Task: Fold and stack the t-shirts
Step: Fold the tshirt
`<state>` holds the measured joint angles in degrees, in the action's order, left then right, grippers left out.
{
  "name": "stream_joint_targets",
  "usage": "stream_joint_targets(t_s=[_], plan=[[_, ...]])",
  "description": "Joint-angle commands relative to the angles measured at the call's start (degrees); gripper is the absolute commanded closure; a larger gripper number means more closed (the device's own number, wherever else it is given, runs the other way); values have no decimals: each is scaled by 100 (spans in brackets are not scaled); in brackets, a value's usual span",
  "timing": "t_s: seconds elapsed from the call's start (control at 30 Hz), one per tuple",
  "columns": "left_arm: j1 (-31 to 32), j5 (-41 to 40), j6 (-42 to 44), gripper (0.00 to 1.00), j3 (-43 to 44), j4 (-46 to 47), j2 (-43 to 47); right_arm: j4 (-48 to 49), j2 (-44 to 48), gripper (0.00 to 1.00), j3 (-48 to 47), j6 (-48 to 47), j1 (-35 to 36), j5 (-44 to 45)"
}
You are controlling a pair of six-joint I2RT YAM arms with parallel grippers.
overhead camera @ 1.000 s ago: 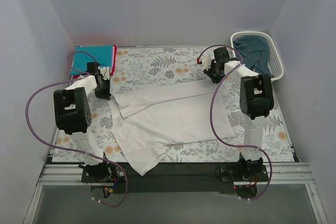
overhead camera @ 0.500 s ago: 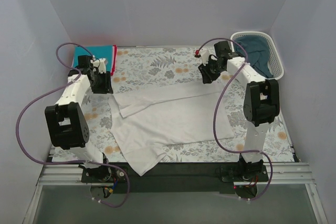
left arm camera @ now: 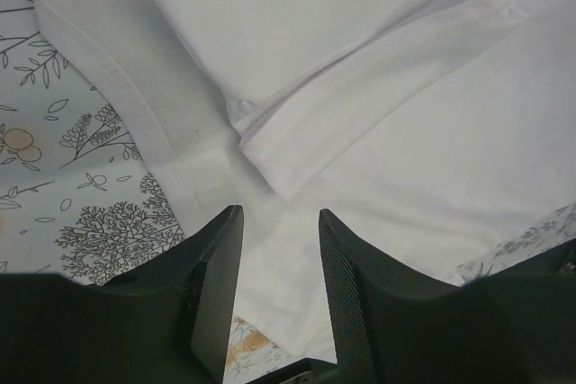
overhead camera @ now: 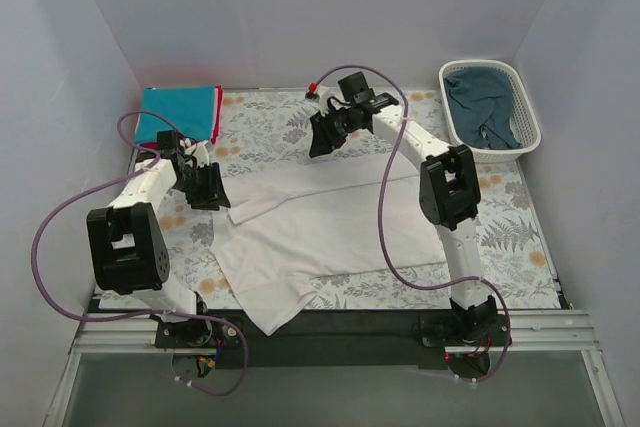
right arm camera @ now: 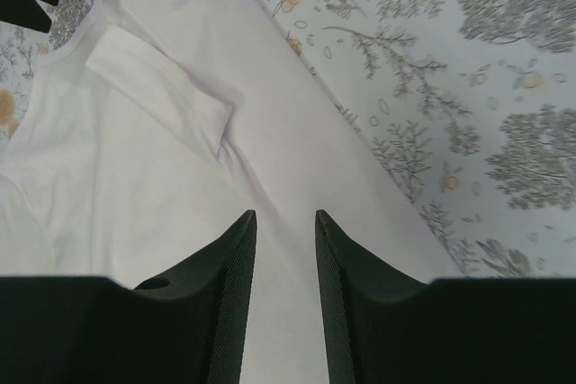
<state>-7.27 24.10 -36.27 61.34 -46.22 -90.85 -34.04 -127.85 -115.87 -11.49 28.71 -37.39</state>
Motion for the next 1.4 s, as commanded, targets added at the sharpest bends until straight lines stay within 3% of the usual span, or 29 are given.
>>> stream_joint_targets(t_s=[0.0, 0.17, 0.7, 1.37], plan=[[24, 306, -240, 62, -122, 112, -12, 327, -353, 61, -198, 735, 196, -392], [15, 332, -293, 62, -149, 192, -327, 767, -688, 59, -304, 1244, 433, -594], [41, 394, -293, 67, -52, 236, -706, 1040, -1215, 53, -480, 1403, 1128, -445], [182, 96, -433, 71, 132, 377, -900, 1145, -1471, 46, -568, 1456, 1269, -261]])
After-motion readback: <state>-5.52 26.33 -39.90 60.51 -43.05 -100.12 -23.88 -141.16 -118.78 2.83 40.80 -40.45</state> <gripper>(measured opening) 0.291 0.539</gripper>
